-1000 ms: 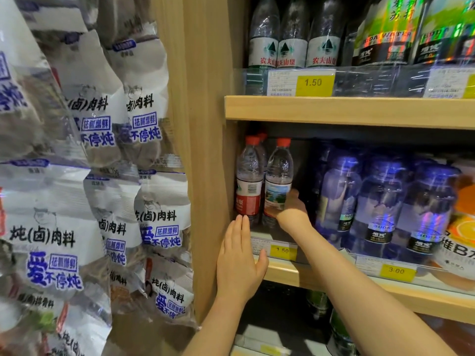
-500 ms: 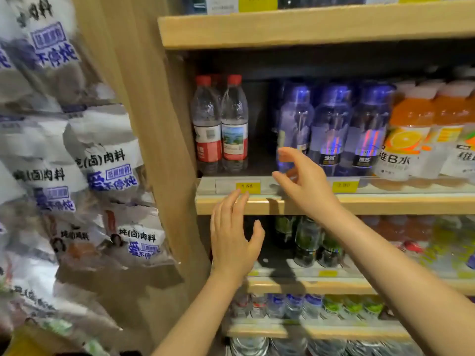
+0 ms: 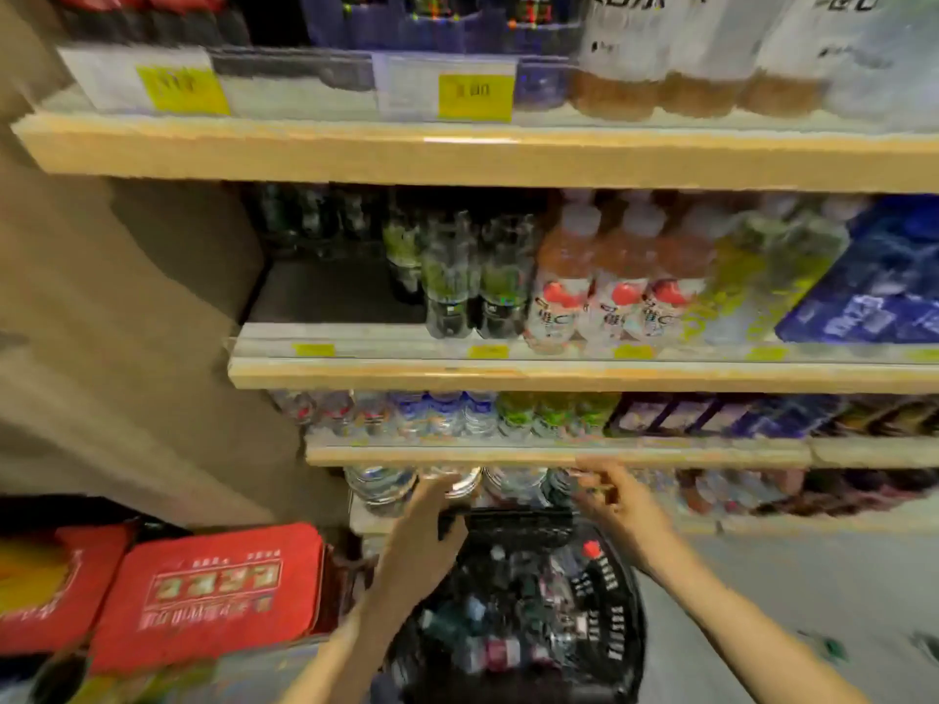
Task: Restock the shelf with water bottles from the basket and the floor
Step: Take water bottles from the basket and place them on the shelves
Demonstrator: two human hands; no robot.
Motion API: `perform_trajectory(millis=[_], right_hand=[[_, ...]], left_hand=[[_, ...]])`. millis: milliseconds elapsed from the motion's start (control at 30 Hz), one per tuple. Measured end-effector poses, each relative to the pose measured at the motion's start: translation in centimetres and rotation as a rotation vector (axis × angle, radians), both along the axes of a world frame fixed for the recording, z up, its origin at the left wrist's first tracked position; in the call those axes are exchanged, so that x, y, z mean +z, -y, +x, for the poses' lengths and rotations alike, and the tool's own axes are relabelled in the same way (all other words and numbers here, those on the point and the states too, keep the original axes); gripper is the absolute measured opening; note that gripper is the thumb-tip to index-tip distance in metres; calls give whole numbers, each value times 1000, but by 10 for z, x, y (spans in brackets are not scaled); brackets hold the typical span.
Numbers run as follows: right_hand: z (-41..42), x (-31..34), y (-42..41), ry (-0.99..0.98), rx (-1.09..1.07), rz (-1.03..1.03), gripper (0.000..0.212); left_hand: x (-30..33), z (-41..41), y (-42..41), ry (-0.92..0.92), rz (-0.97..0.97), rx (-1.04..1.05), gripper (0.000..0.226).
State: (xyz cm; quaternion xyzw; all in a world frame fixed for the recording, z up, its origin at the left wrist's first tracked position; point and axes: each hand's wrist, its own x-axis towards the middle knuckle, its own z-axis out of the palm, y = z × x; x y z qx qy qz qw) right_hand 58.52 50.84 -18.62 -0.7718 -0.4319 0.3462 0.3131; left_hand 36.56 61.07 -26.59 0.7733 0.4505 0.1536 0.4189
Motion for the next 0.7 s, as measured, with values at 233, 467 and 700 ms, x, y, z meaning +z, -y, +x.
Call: perform_trajectory(millis=[233,467,700], right_hand=[[42,-155,60,-232,-166,-320,29],[46,-346,50,-379,-384,-392,35],[70,-502,12,-289,-627,-416,52]], left_hand=[[-128,13,74,-194,-258,90,45],[-292,23,79,-381,-321,35,55],[-419,25,72,-450,-249,-61,60]])
